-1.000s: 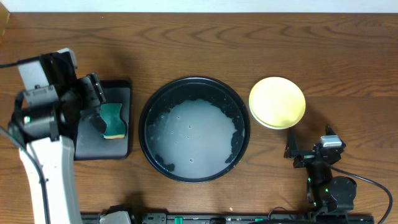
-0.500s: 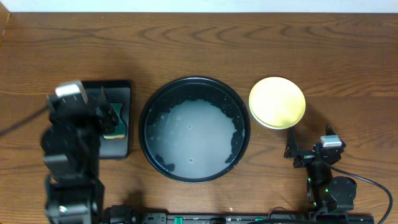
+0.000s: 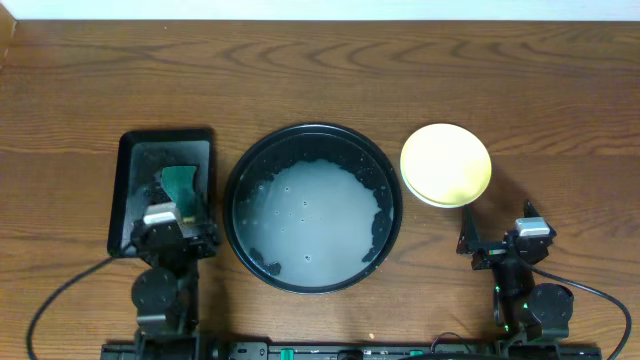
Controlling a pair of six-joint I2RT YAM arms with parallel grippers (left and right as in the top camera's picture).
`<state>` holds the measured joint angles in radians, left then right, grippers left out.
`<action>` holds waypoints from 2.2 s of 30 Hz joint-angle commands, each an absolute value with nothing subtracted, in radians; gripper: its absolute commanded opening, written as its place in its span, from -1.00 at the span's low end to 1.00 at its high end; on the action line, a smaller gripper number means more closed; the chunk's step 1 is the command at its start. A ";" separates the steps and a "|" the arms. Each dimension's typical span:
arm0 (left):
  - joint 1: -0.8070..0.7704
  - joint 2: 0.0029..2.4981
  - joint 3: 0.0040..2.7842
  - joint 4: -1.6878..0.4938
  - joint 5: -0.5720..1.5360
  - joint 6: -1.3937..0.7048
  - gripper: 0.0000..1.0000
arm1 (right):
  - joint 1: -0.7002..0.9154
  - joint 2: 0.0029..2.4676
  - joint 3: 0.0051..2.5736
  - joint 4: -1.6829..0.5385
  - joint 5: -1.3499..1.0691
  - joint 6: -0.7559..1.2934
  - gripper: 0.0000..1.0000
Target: Clean dirty plates on tray and stack at the side
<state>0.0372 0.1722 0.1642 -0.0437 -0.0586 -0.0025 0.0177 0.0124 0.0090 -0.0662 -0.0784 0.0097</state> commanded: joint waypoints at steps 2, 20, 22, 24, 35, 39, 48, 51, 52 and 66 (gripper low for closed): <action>0.023 0.065 0.087 -0.033 -0.104 0.009 0.51 | 0.015 0.006 0.006 -0.068 -0.080 0.006 0.98; -0.009 0.003 0.004 -0.062 -0.124 0.049 0.50 | 0.015 0.006 0.006 -0.068 -0.080 0.006 0.99; -0.009 0.005 0.004 -0.062 -0.124 0.049 0.51 | 0.015 0.006 0.006 -0.068 -0.080 0.006 0.99; -0.009 0.005 0.004 -0.062 -0.124 0.049 0.51 | 0.015 0.006 0.006 -0.068 -0.080 0.006 0.99; -0.009 0.006 0.004 -0.062 -0.124 0.049 0.50 | 0.015 0.006 0.006 -0.068 -0.080 0.006 0.98; -0.009 0.006 0.004 -0.062 -0.124 0.049 0.51 | 0.015 0.006 0.006 -0.068 -0.080 0.006 0.98; -0.009 0.006 0.004 -0.062 -0.124 0.049 0.51 | 0.015 0.006 0.006 -0.068 -0.080 0.006 0.99; -0.009 0.006 0.004 -0.062 -0.124 0.049 0.50 | 0.015 0.006 0.006 -0.068 -0.080 0.006 0.99; -0.009 0.006 0.004 -0.062 -0.124 0.049 0.51 | 0.015 0.006 0.006 -0.068 -0.080 0.006 0.98; -0.009 0.006 0.004 -0.062 -0.124 0.049 0.51 | 0.015 0.006 0.006 -0.068 -0.080 0.006 0.99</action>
